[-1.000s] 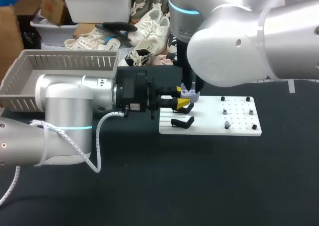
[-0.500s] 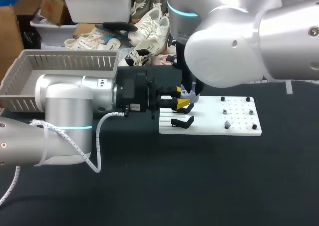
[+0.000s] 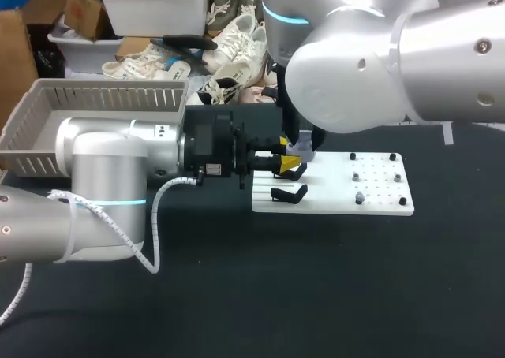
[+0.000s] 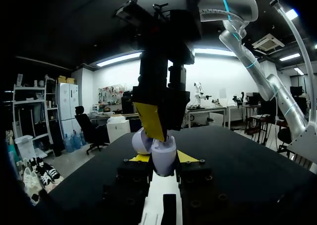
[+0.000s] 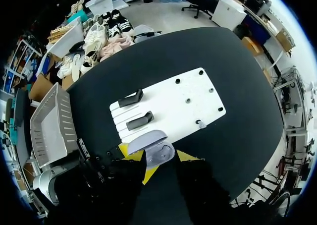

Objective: Pick up each earbud case from the left stands, insert the matching earbuds, close the lid, and place the case in the box.

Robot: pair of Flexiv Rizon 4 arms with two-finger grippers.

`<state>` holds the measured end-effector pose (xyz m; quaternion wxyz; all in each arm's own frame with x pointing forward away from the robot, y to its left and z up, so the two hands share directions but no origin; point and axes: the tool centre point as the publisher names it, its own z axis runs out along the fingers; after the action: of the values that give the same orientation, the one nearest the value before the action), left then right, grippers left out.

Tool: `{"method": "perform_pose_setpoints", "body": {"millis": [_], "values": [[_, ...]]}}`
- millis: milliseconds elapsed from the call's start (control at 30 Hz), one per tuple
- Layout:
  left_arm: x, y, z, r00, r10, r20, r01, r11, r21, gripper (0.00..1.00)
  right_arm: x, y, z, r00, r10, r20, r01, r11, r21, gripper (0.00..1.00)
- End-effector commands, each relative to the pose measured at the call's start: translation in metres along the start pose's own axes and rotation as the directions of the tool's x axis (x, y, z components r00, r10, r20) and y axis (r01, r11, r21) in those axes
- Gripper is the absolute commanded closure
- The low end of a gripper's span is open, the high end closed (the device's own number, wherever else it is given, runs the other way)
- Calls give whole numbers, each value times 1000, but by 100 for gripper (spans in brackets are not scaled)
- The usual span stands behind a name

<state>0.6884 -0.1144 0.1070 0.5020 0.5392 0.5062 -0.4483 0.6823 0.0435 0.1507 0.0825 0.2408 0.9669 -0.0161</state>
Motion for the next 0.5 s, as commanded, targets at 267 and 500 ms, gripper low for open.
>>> {"method": "perform_pose_setpoints", "body": {"millis": [267,500], "values": [[1,-1,1,1000,1,1,-1,1000,-4,100,12,-68,-33,992,112,61,-105,989,-106,60],[1,-1,1,1000,1,1,-1,1000,-4,100,17,-90,-29,994,53,96,-37,986,-162,52]]}}
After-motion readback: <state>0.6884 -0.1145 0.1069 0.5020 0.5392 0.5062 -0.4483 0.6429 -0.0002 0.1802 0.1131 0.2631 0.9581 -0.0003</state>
